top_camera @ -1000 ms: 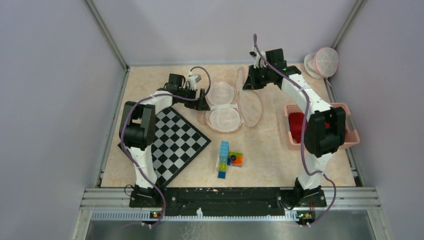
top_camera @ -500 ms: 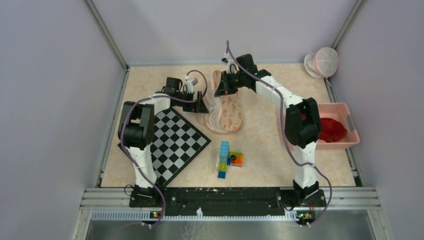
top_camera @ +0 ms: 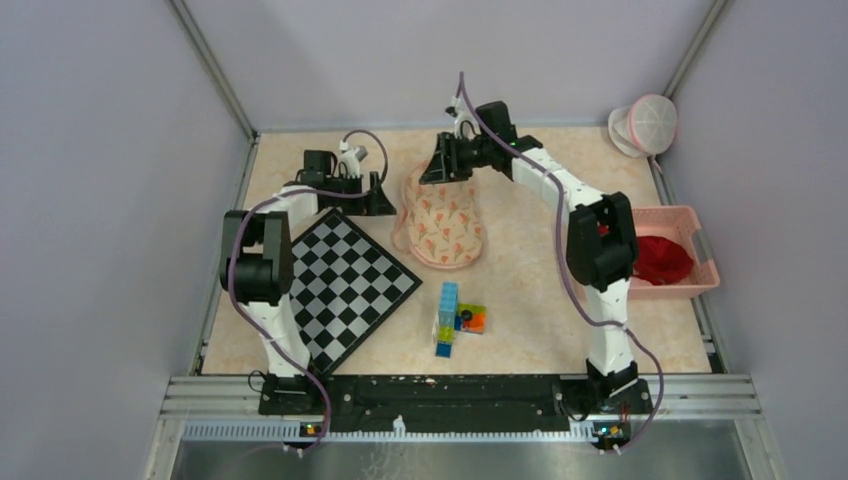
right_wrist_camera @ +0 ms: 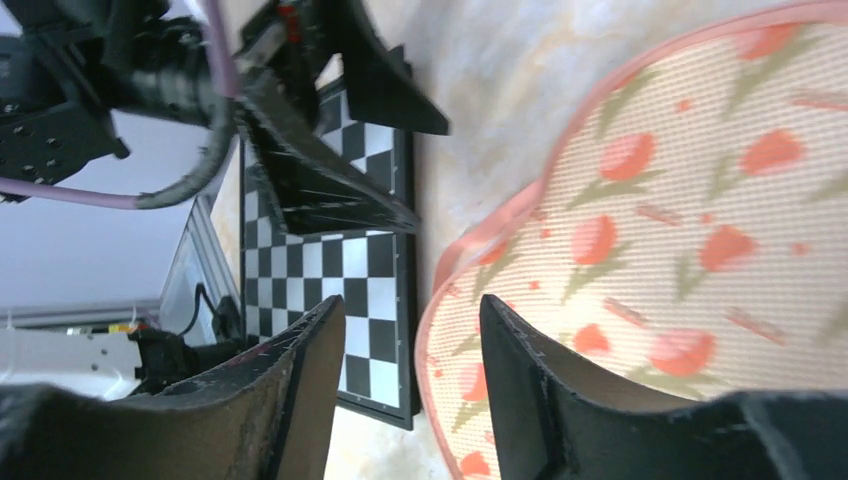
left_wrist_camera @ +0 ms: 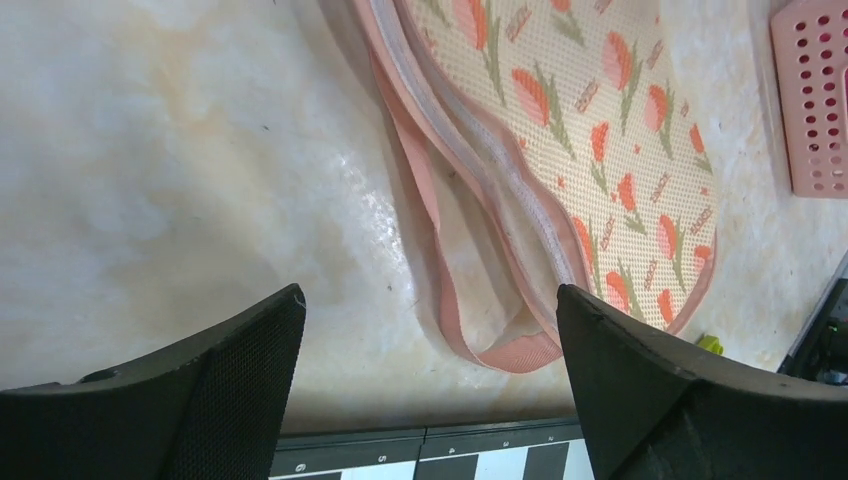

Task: Unzip the laundry bag and remove the bra
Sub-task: Close the laundry bag at the center of the board, then move the laundry bag to the center of the board.

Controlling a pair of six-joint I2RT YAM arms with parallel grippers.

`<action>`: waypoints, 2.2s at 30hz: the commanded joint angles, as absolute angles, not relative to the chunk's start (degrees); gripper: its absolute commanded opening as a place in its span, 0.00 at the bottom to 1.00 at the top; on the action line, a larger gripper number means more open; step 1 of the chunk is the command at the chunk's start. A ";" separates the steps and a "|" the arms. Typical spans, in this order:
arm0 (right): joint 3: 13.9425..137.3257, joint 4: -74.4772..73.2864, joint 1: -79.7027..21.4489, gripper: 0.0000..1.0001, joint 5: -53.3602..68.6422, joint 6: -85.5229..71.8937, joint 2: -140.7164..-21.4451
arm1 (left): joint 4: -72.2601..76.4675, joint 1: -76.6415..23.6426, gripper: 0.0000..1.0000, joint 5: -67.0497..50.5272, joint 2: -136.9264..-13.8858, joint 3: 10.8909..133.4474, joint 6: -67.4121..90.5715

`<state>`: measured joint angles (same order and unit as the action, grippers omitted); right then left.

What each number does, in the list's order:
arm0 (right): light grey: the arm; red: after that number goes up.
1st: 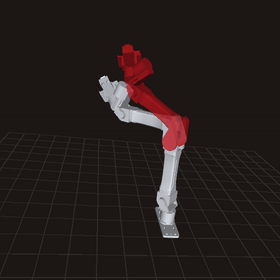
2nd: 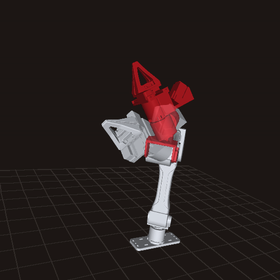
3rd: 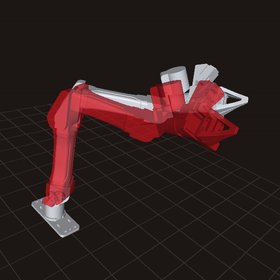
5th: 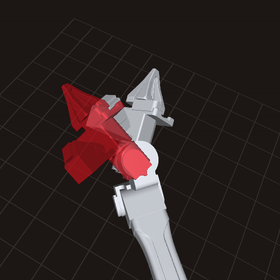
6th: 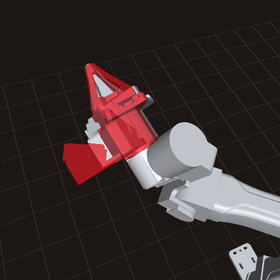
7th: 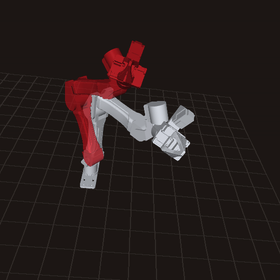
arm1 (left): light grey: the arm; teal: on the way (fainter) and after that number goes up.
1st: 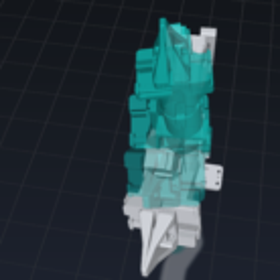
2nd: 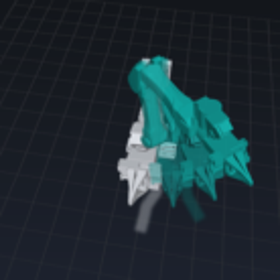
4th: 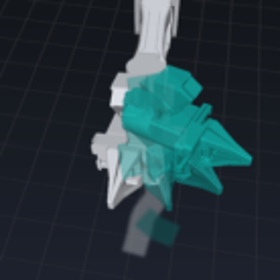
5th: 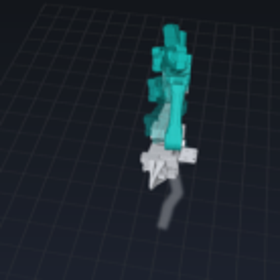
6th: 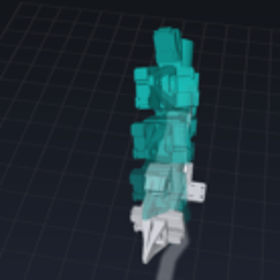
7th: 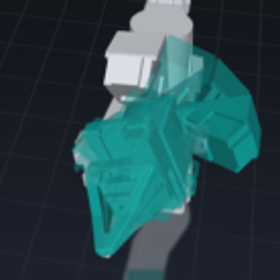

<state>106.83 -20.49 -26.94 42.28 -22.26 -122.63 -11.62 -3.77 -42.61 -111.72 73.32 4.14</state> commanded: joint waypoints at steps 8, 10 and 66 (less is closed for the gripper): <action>99.19 -18.92 -18.62 0.57 41.49 -18.62 -108.33 | -25.56 -6.28 0.99 -45.32 -109.52 84.78 -15.31; 97.30 -19.15 -17.66 0.58 41.15 -17.75 -106.31 | -28.30 -8.26 0.99 -43.45 -110.04 86.62 -20.66; 81.33 -22.36 -5.45 0.60 34.87 -12.57 -92.02 | -32.78 -11.07 0.98 -0.64 -138.07 119.02 1.55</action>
